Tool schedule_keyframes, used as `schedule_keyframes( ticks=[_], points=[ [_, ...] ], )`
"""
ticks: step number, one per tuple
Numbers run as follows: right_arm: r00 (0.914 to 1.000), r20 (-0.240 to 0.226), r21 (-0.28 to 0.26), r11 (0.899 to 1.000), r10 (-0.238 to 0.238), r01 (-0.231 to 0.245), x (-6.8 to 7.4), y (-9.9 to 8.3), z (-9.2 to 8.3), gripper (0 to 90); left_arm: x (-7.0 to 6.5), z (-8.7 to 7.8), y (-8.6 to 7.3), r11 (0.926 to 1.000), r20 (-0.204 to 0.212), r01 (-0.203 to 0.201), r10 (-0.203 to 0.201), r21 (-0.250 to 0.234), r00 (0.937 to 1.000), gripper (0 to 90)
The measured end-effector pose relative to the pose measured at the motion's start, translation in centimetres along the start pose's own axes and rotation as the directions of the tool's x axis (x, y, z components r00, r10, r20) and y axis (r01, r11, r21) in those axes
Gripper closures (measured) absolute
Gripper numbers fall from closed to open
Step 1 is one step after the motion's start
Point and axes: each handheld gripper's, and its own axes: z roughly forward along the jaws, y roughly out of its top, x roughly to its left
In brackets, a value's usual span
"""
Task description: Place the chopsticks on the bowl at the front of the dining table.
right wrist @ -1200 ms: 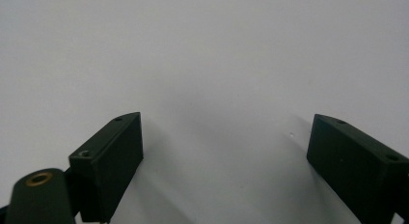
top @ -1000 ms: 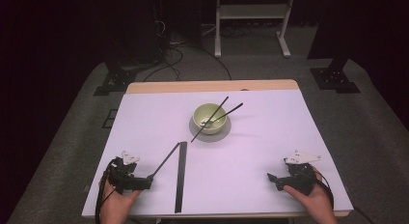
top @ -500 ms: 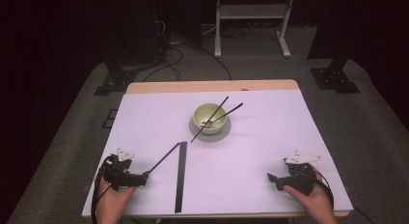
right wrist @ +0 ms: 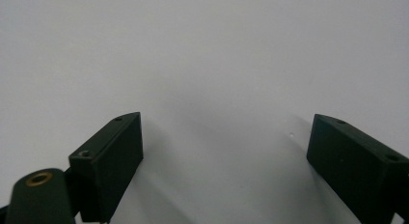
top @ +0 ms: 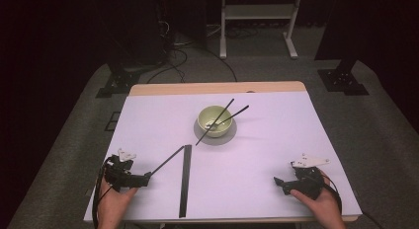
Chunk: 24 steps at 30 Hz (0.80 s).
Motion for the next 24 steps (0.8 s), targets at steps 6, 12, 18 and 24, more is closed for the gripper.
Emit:
schedule_keyframes(
  ticks=[6, 12, 18, 24],
  points=[
    [1.0000, 0.000, 0.000, 1.000, 0.000, 0.000, 0.0, 0.0, 0.0, 11.2, -0.2, -0.2, 0.2, 0.9997, 0.027, 0.010, -0.009, -0.022, 0.9996, 1.3],
    [1.0000, 0.000, 0.000, 1.000, 0.000, 0.000, 0.0, 0.0, 0.0, 11.2, -0.5, -0.4, 0.6, 0.9987, 0.055, 0.007, -0.004, -0.051, 0.9985, 4.5],
    [1.0000, 0.000, 0.000, 1.000, 0.002, -0.002, 0.0, 0.0, 0.0, 11.2, -0.6, -0.5, 1.0, 0.9975, 0.109, 0.003, 0.005, -0.071, 0.9940, 13.2],
    [1.0000, 0.000, 0.000, 1.000, 0.002, -0.002, 0.0, 0.0, 0.0, 11.2, -0.7, -0.4, 1.5, 0.9963, 0.155, -0.003, 0.017, -0.086, 0.9878, 22.0]
  ],
)
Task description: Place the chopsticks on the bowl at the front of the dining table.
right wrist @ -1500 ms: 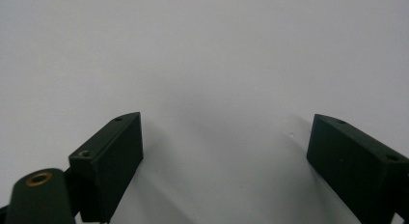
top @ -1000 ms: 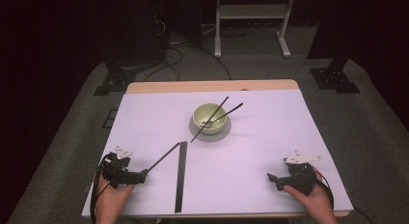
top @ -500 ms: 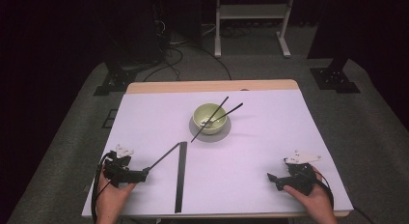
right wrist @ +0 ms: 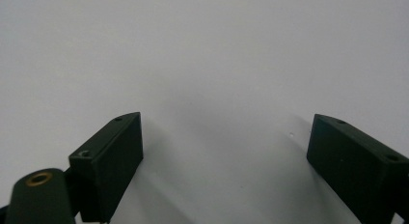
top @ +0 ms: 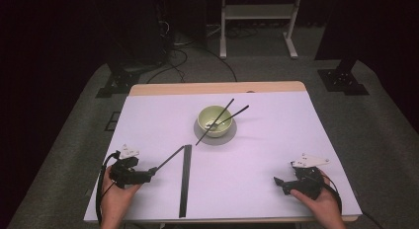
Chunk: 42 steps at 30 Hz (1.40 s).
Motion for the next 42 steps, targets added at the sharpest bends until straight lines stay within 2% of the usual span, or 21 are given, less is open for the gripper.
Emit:
schedule_keyframes(
  ticks=[1, 7, 19, 29, 35, 42],
  points=[
    [1.0000, 0.000, 0.000, 1.000, -0.001, 0.001, 0.0, 0.0, 0.0, 11.2, 0.1, 0.2, 0.2, 1.0000, 0.021, -0.006, 0.006, 0.000, 0.9998, 25.1],
    [1.0000, 0.000, 0.000, 1.000, -0.001, 0.001, 0.0, 0.0, 0.0, 11.2, 0.0, 0.6, 0.6, 0.9998, 0.066, -0.020, 0.020, 0.002, 0.9976, 35.4],
    [1.0000, 0.000, 0.000, 1.000, -0.001, 0.001, 0.0, 0.0, 0.0, 11.2, -0.4, 1.6, 1.3, 0.9993, 0.124, -0.035, 0.033, 0.011, 0.9917, 51.5],
    [1.0000, 0.000, 0.000, 1.000, -0.001, 0.001, 0.0, 0.0, 0.0, 11.2, -0.4, 2.3, 1.8, 0.9990, 0.149, -0.038, 0.034, 0.023, 0.9883, 65.0],
    [1.0000, 0.000, 0.001, 1.000, -0.001, 0.001, 0.0, 0.0, 0.0, 11.2, -0.5, 3.0, 2.0, 0.9992, 0.169, -0.030, 0.025, 0.027, 0.9853, 70.0],
    [1.0000, 0.000, 0.000, 1.000, -0.001, 0.001, 0.0, 0.0, 0.0, 11.2, -0.3, 3.2, 2.0, 0.9987, 0.165, -0.037, 0.030, 0.036, 0.9859, 74.0]
  ],
)
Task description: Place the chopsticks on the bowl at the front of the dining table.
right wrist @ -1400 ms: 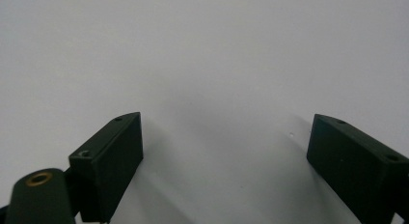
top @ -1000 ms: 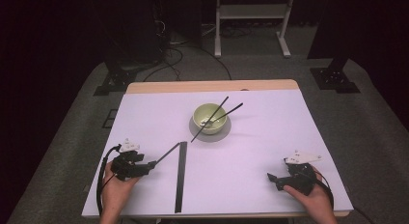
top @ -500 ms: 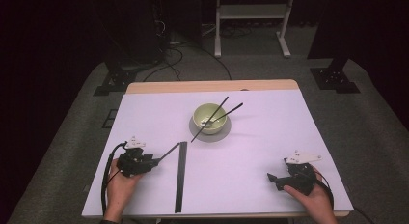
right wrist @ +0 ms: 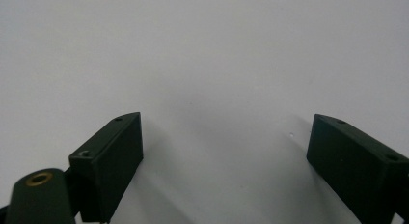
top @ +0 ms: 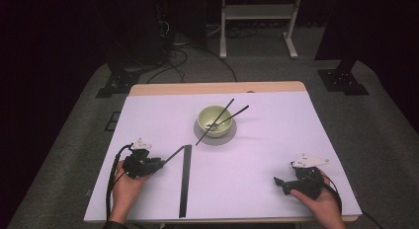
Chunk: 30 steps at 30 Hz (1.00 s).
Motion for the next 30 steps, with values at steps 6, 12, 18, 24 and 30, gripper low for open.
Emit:
schedule_keyframes(
  ticks=[6, 12, 18, 24, 30],
  points=[
    [1.0000, 0.000, 0.000, 1.000, 0.000, 0.000, 0.01, 0.00, 0.00, 11.2, 0.00, 0.15, -0.05, 1.0000, -0.002, 0.003, -0.003, -0.002, 1.0000, 77.5],
    [1.0000, 0.000, 0.000, 1.000, 0.000, 0.000, 0.01, 0.00, 0.00, 11.2, -0.20, 0.19, -0.14, 1.0000, -0.013, -0.008, 0.008, -0.001, 0.9999, 82.3],
    [1.0000, 0.000, 0.000, 1.000, 0.000, 0.000, 0.01, 0.00, 0.00, 11.2, -0.31, 0.24, -0.21, 1.0000, -0.024, -0.008, 0.008, -0.004, 0.9997, 84.1],
    [1.0000, 0.000, 0.000, 1.000, 0.000, 0.000, 0.01, 0.00, -0.01, 11.2, -0.53, 0.23, -0.13, 0.9999, -0.039, -0.012, 0.012, 0.004, 0.9992, 85.9],
    [1.0000, 0.000, 0.000, 1.000, 0.000, 0.000, 0.01, 0.00, 0.00, 11.2, -0.50, 0.20, -0.19, 0.9999, -0.039, 0.010, -0.010, -0.002, 0.9992, 86.3]
  ],
)
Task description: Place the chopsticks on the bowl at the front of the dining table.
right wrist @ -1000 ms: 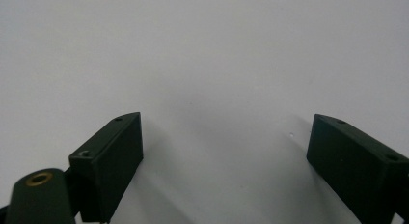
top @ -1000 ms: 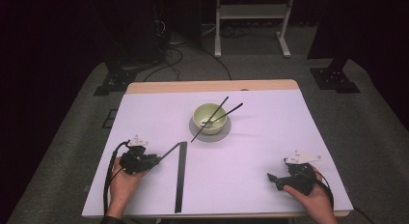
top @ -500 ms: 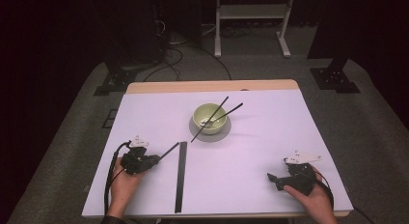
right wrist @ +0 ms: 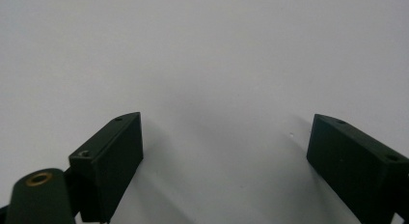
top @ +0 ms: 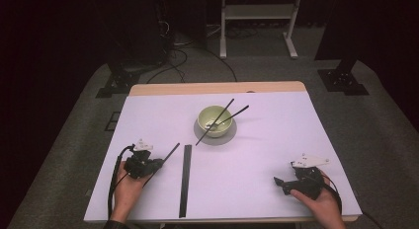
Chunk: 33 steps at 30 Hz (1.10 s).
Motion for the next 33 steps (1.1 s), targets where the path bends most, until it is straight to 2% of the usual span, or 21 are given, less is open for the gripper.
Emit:
schedule_keyframes(
  ticks=[11, 16, 18, 26, 33],
  points=[
    [1.0000, 0.000, 0.000, 1.000, 0.000, 0.000, 0.0, 0.0, 0.0, 11.2, -0.2, 0.0, 0.0, 1.0000, 0.009, 0.009, -0.009, -0.004, 0.9999, 86.2],
    [1.0000, 0.000, 0.000, 1.000, 0.000, 0.000, 0.0, 0.0, 0.0, 11.2, -0.2, -0.3, 0.2, 0.9995, 0.017, 0.030, -0.030, -0.014, 0.9994, 86.2],
    [1.0000, 0.000, 0.000, 1.000, 0.000, 0.000, 0.0, 0.0, 0.0, 11.2, -0.3, -0.5, 0.3, 0.9989, 0.018, 0.042, -0.041, -0.020, 0.9990, 86.1],
    [1.0000, 0.000, 0.000, 1.000, 0.000, 0.000, 0.0, 0.0, 0.0, 11.2, -0.6, -1.1, 0.9, 0.9987, 0.022, 0.042, -0.041, -0.028, 0.9989, 86.1],
    [1.0000, 0.000, 0.000, 1.000, 0.000, 0.000, 0.0, 0.0, 0.0, 11.2, -0.6, -1.6, 1.7, 0.9964, 0.033, 0.072, -0.070, -0.045, 0.9970, 86.1]
  ],
)
